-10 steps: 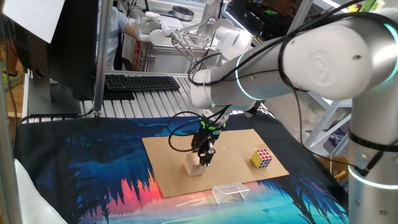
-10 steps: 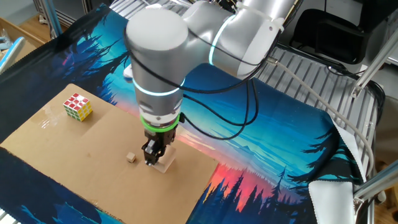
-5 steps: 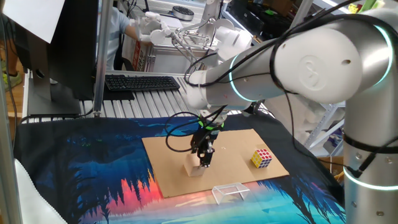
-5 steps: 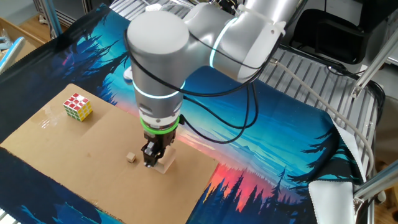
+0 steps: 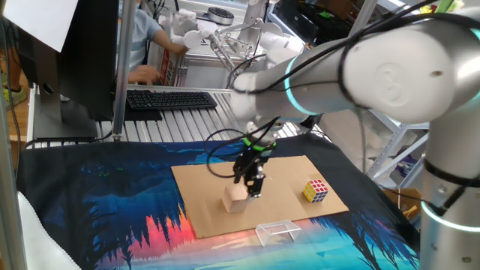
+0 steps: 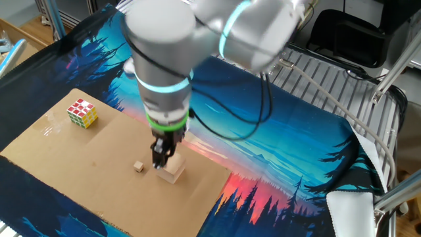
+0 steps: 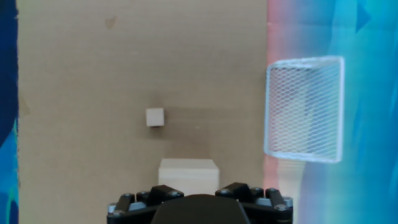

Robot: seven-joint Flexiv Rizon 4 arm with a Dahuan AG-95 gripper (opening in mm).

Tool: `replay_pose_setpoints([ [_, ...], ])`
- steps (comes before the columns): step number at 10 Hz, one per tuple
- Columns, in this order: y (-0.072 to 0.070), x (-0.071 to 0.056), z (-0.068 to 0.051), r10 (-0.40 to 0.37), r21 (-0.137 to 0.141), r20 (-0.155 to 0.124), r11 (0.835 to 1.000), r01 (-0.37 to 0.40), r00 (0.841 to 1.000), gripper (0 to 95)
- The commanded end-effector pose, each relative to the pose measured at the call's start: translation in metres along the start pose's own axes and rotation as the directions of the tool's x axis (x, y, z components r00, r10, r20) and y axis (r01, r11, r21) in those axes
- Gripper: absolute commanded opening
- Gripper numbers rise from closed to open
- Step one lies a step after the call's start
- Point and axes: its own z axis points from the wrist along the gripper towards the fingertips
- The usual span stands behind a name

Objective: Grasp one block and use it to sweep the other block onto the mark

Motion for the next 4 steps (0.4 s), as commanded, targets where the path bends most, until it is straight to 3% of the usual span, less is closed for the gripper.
replay_pose_setpoints([
  [1, -0.020, -0.010, -0.034, -0.142, -0.018, -0.078, 0.990, 0.141, 0.987, 57.0],
  [4, -0.038, -0.023, -0.057, -0.196, -0.018, -0.090, 0.981, 0.196, 0.976, 57.0],
])
